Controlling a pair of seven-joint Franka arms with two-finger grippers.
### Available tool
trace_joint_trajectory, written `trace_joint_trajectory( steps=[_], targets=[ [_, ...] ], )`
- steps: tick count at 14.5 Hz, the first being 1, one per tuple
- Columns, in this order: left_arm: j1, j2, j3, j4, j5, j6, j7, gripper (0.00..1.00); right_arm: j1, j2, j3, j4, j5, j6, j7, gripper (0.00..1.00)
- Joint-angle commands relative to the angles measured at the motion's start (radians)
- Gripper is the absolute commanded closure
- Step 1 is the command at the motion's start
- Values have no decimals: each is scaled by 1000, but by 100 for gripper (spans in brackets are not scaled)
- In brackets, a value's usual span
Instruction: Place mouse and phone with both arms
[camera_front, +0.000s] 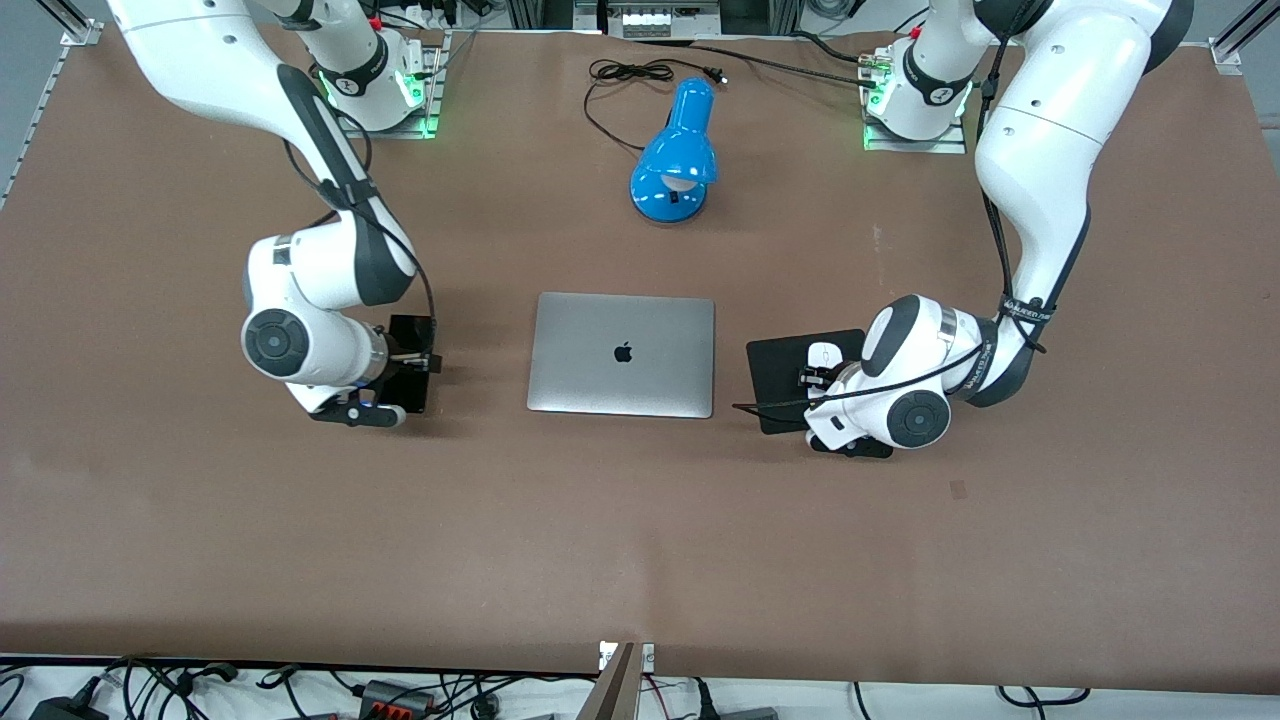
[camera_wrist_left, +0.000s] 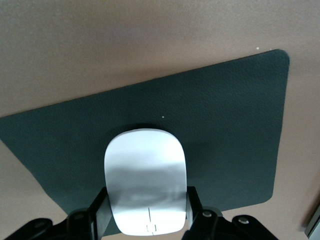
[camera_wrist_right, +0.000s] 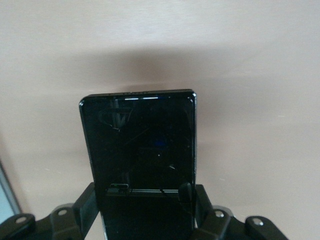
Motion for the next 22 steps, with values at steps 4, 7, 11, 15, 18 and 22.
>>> trace_joint_trajectory(
  steps=[4, 7, 11, 15, 18, 22],
  targets=[
    [18, -45, 3, 12, 15, -49, -3, 0, 118, 41, -6, -6, 21, 75, 157, 82],
    [65, -85, 8, 79, 18, -138, -1, 0, 131, 40, -8, -47, 21, 96, 183, 81],
    [125, -133, 6, 253, 20, -370, 7, 0, 155, 37, -6, -103, 21, 173, 223, 81],
    [185, -335, 10, 250, 18, -445, 4, 0, 183, 40, -6, -103, 24, 205, 251, 81],
    [259, -404, -6, 270, 11, -546, 2, 0, 201, 35, -6, -103, 24, 205, 258, 81],
    [290, -434, -4, 253, 20, -628, 2, 0, 223, 35, -6, -114, 24, 207, 271, 81]
  ],
)
